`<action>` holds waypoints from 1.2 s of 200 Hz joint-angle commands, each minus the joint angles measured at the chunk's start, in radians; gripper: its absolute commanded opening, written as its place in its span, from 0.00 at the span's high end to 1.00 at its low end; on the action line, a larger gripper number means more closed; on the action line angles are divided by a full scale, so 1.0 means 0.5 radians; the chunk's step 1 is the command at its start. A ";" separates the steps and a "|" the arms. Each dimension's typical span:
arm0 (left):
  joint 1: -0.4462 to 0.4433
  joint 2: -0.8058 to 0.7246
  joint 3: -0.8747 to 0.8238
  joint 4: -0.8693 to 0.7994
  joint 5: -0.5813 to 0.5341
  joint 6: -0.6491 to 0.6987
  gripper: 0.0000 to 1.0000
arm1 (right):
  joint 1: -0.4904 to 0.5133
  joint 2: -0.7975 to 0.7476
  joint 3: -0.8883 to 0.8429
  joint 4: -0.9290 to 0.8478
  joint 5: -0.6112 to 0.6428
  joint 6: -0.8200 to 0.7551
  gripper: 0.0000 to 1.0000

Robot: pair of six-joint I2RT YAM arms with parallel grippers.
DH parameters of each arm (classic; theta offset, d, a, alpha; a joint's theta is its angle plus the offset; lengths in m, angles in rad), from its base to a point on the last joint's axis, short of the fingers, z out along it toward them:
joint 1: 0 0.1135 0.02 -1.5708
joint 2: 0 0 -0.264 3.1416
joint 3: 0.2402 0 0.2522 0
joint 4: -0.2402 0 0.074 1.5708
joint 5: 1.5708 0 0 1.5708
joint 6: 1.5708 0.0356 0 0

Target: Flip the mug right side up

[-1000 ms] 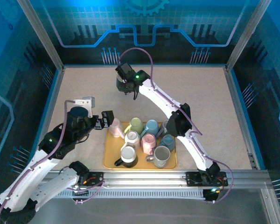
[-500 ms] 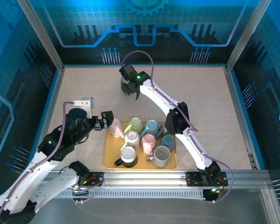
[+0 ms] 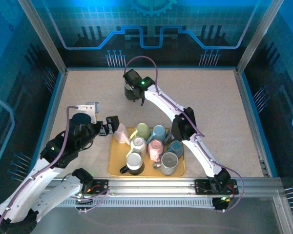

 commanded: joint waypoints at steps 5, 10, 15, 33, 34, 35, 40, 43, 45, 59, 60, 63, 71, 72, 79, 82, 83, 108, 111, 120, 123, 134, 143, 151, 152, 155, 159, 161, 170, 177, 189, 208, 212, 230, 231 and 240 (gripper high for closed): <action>-0.015 -0.030 -0.025 0.052 -0.009 0.044 0.01 | 0.050 -0.054 0.133 0.012 0.019 0.016 1.00; -0.015 -0.034 -0.027 0.052 -0.014 0.042 0.01 | 0.056 -0.055 0.130 -0.007 0.017 0.023 1.00; -0.014 -0.035 -0.026 0.054 -0.014 0.043 0.01 | 0.058 -0.060 0.132 -0.024 0.019 0.030 1.00; -0.013 -0.038 -0.025 0.052 -0.016 0.041 0.01 | 0.080 -0.075 0.124 -0.079 0.029 0.026 1.00; -0.012 -0.037 -0.024 0.052 -0.015 0.042 0.01 | 0.080 -0.075 0.124 -0.079 0.029 0.026 1.00; -0.014 -0.037 -0.023 0.052 -0.016 0.041 0.01 | 0.082 -0.074 0.124 -0.079 0.031 0.023 1.00; -0.014 -0.037 -0.025 0.049 -0.020 0.042 0.01 | 0.089 -0.076 0.118 -0.081 0.039 0.016 1.00; -0.015 -0.038 -0.028 0.049 -0.020 0.045 0.01 | 0.093 -0.077 0.115 -0.084 0.046 0.007 1.00; -0.014 -0.037 -0.028 0.049 -0.023 0.044 0.01 | 0.097 -0.078 0.112 -0.085 0.051 0.003 1.00; -0.014 -0.038 -0.027 0.043 -0.027 0.044 0.01 | 0.110 -0.078 0.109 -0.085 0.060 -0.007 1.00; -0.013 -0.039 -0.028 0.043 -0.025 0.044 0.01 | 0.109 -0.079 0.109 -0.085 0.060 -0.007 1.00; -0.016 -0.038 -0.029 0.043 -0.026 0.044 0.01 | 0.108 -0.075 0.109 -0.083 0.061 -0.006 1.00; -0.016 -0.037 -0.031 0.043 -0.026 0.044 0.01 | 0.106 -0.080 0.102 -0.075 0.066 -0.003 1.00; -0.014 -0.037 -0.028 0.043 -0.025 0.045 0.01 | 0.107 -0.080 0.101 -0.074 0.068 -0.005 1.00; -0.014 -0.035 -0.031 0.046 -0.027 0.045 0.01 | 0.108 -0.077 0.093 -0.067 0.077 -0.006 1.00; -0.014 -0.034 -0.032 0.044 -0.027 0.046 0.01 | 0.107 -0.074 0.092 -0.065 0.080 -0.005 1.00; -0.014 -0.034 -0.032 0.045 -0.027 0.046 0.01 | 0.104 -0.072 0.093 -0.065 0.083 -0.007 1.00; -0.016 -0.029 -0.030 0.041 -0.032 0.049 0.01 | 0.101 -0.055 0.090 -0.067 0.086 -0.003 1.00; -0.015 -0.030 -0.031 0.040 -0.036 0.050 0.01 | 0.099 -0.055 0.090 -0.068 0.083 0.000 1.00; -0.014 -0.029 -0.033 0.040 -0.043 0.050 0.01 | 0.105 -0.054 0.089 -0.075 0.073 0.005 1.00; -0.014 -0.031 -0.032 0.040 -0.042 0.051 0.01 | 0.105 -0.053 0.087 -0.076 0.073 0.009 1.00; -0.012 -0.026 -0.033 0.041 -0.048 0.052 0.01 | 0.108 -0.054 0.084 -0.085 0.072 0.009 1.00; -0.012 -0.025 -0.033 0.040 -0.050 0.056 0.01 | 0.115 -0.055 0.072 -0.092 0.072 0.002 1.00; -0.013 -0.024 -0.032 0.040 -0.052 0.054 0.01 | 0.117 -0.055 0.066 -0.099 0.072 0.004 0.99; -0.013 -0.024 -0.032 0.040 -0.051 0.055 0.01 | 0.117 -0.055 0.064 -0.100 0.074 0.004 0.98; -0.012 -0.024 -0.030 0.040 -0.052 0.056 0.01 | 0.118 -0.058 0.060 -0.101 0.075 0.003 0.97; -0.011 -0.022 -0.034 0.040 -0.056 0.056 0.01 | 0.118 -0.060 0.056 -0.101 0.074 0.004 0.96; -0.010 -0.022 -0.034 0.040 -0.055 0.056 0.01 | 0.116 -0.061 0.054 -0.098 0.075 0.002 0.96; -0.012 -0.019 -0.034 0.041 -0.057 0.056 0.01 | 0.118 -0.071 0.035 -0.090 0.077 0.006 0.93; -0.012 -0.018 -0.034 0.040 -0.056 0.057 0.01 | 0.118 -0.076 0.026 -0.084 0.078 0.006 0.92; -0.010 -0.014 -0.034 0.041 -0.058 0.059 0.01 | 0.117 -0.083 0.007 -0.067 0.077 0.017 0.89; -0.009 -0.012 -0.035 0.036 -0.059 0.058 0.01 | 0.113 -0.092 -0.001 -0.050 0.066 0.033 0.86; -0.008 -0.014 -0.034 0.037 -0.060 0.059 0.01 | 0.114 -0.095 -0.001 -0.047 0.063 0.034 0.86; -0.009 -0.014 -0.034 0.037 -0.067 0.059 0.01 | 0.113 -0.098 -0.005 -0.037 0.056 0.033 0.82; -0.009 -0.013 -0.034 0.037 -0.068 0.059 0.01 | 0.112 -0.100 -0.003 -0.036 0.057 0.033 0.82; -0.007 -0.015 -0.034 0.037 -0.072 0.059 0.01 | 0.114 -0.100 -0.002 -0.036 0.053 0.033 0.78</action>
